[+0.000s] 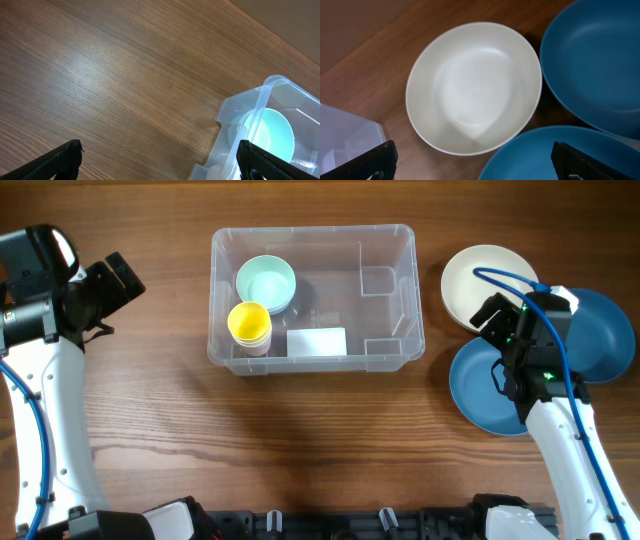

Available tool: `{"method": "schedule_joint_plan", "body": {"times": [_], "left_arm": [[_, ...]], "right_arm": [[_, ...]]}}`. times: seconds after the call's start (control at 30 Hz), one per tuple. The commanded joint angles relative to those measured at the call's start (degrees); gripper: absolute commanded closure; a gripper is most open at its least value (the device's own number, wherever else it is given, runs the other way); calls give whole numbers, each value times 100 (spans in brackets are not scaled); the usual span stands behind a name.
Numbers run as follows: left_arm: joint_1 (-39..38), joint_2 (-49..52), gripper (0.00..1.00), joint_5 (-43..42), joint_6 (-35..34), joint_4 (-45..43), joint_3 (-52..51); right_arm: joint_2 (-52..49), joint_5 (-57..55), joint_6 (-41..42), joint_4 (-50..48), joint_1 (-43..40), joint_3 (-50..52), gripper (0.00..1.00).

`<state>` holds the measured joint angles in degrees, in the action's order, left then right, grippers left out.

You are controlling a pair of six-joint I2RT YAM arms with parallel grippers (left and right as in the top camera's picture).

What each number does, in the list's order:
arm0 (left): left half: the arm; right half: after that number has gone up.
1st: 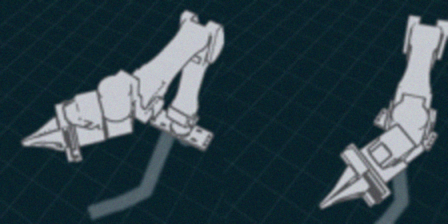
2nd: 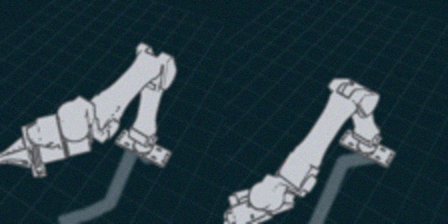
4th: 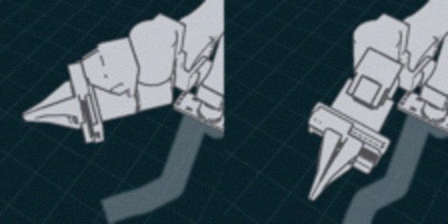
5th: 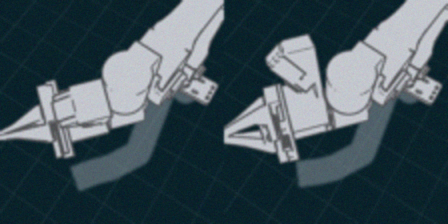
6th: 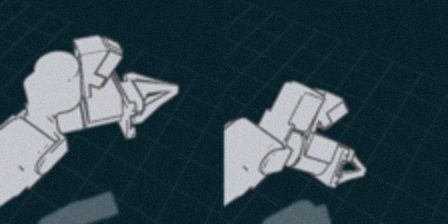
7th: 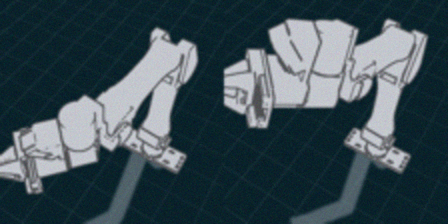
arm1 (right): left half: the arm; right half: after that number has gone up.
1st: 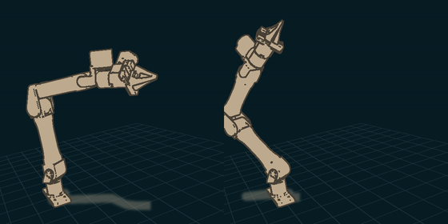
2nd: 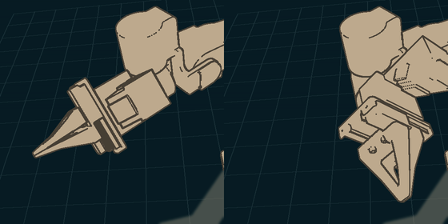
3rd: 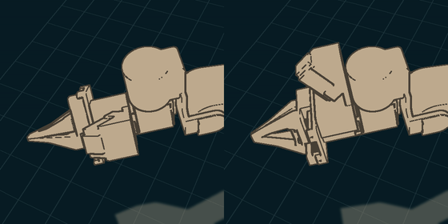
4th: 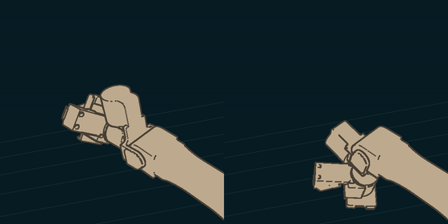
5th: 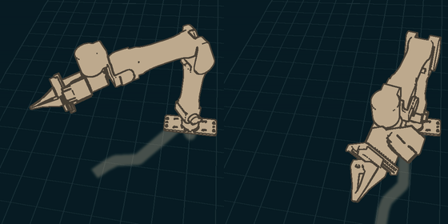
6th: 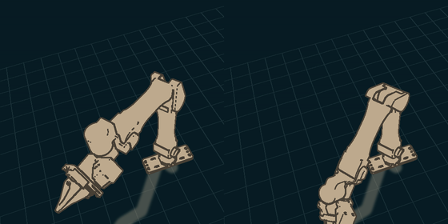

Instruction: Pack container

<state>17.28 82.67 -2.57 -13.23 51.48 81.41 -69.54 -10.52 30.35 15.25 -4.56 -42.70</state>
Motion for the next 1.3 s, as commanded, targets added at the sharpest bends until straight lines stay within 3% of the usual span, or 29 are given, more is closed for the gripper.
{"method": "schedule_joint_plan", "body": {"times": [0.0,0.43,0.6,0.8,1.1,1.27], "left_arm": [[26,-81,0,-103,-74,22,83],[26,-81,0,-103,-74,22,83],[26,-81,0,-105,-74,22,83],[26,-81,0,-105,-74,22,83],[26,-81,0,-105,-74,22,83],[26,-81,0,-105,-74,22,83]], "right_arm": [[-13,109,-39,247,-17,-81,0],[223,529,-4,1499,-138,-81,0],[737,-9,433,2592,-761,-81,0],[1351,90,407,3565,-1932,-81,0],[1250,824,105,3770,-2962,42,0],[1003,1049,-179,3633,-3056,87,10]]}}
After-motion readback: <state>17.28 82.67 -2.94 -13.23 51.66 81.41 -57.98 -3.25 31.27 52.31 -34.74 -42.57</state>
